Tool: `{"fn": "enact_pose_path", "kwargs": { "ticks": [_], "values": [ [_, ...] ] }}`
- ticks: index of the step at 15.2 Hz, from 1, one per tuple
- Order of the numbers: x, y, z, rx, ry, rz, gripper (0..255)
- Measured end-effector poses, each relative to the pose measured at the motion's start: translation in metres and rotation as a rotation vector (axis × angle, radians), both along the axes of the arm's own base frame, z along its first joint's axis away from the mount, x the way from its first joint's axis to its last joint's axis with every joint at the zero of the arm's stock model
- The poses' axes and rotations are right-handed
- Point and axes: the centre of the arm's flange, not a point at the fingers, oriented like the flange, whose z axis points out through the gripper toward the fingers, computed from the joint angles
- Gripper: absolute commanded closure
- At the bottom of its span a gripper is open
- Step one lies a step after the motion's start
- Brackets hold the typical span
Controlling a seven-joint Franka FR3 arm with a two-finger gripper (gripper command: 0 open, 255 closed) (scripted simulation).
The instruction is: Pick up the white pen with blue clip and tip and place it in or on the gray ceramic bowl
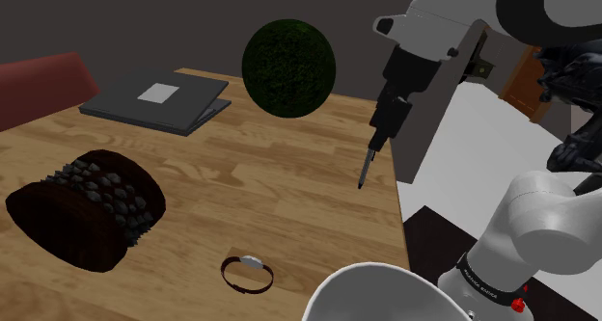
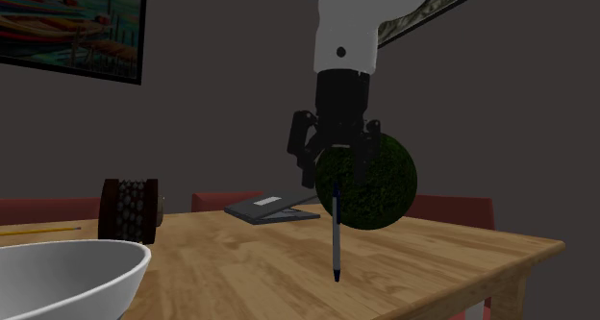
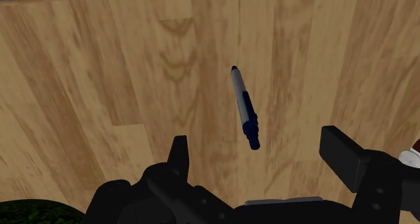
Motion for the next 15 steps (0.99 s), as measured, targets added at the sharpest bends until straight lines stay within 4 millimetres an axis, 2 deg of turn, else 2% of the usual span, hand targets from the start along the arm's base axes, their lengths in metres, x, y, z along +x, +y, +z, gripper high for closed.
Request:
{"fn": "enact_pose_path", "kwargs": {
  "ticks": [4, 5, 15],
  "values": [
    [0.0001, 0.0004, -0.0008, 0.0, 0.0, 0.0, 0],
    [0.0001, 0.0004, -0.0008, 0.0, 0.0, 0.0, 255],
    [0.0001, 0.0005, -0.0007, 0.0, 0.0, 0.0, 255]
  ]
}}
